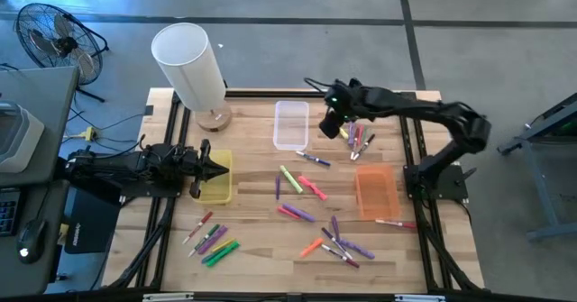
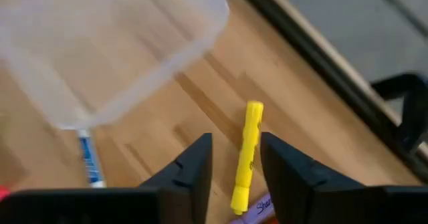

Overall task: Pick & Place Markers
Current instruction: Put the yellow highlighter pen into the orange bin

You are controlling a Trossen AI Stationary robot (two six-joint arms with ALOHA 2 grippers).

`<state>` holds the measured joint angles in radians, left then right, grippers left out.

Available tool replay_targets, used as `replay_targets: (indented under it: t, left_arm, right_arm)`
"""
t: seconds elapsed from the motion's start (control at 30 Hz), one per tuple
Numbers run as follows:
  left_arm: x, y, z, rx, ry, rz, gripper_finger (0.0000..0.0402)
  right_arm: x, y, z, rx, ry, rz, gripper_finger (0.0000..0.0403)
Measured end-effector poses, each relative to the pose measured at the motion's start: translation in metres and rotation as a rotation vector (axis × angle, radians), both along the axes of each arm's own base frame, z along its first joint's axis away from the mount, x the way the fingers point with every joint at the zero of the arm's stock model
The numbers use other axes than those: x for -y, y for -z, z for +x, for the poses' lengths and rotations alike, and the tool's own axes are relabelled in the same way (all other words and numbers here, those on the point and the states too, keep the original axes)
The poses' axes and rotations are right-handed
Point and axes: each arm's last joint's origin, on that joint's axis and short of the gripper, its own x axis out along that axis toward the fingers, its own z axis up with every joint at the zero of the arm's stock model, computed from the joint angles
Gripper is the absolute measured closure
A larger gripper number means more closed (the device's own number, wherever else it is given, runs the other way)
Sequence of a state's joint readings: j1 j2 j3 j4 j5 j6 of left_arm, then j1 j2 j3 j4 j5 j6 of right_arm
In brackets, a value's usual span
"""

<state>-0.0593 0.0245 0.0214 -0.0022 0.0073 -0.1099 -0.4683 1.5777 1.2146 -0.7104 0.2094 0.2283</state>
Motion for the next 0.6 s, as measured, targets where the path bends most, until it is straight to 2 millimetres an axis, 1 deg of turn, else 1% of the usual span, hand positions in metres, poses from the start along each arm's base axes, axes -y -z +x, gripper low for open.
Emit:
replay_targets:
  t: [0.13,0.2,0.3,0.43,0.6]
  left_arm:
    - [0.000,0.000,0.000,0.000,0.000,0.000,0.0400]
    - [0.000,0.000,0.000,0.000,0.000,0.000,0.0400]
    - [0.000,0.000,0.000,0.001,0.000,0.000,0.0400]
    - [0.000,0.000,0.000,0.000,0.000,0.000,0.0400]
    - [0.000,0.000,0.000,0.000,0.000,0.000,0.0400]
  right_arm:
    - [0.016,0.032,0.006,-0.090,0.021,0.080,0.0249]
    - [0.024,0.047,0.007,-0.131,0.040,0.103,0.0242]
    - [0.034,0.063,0.007,-0.174,0.060,0.130,0.0238]
    - [0.045,0.075,0.003,-0.194,0.079,0.167,0.0237]
    - [0.052,0.082,0.000,-0.205,0.091,0.189,0.0237]
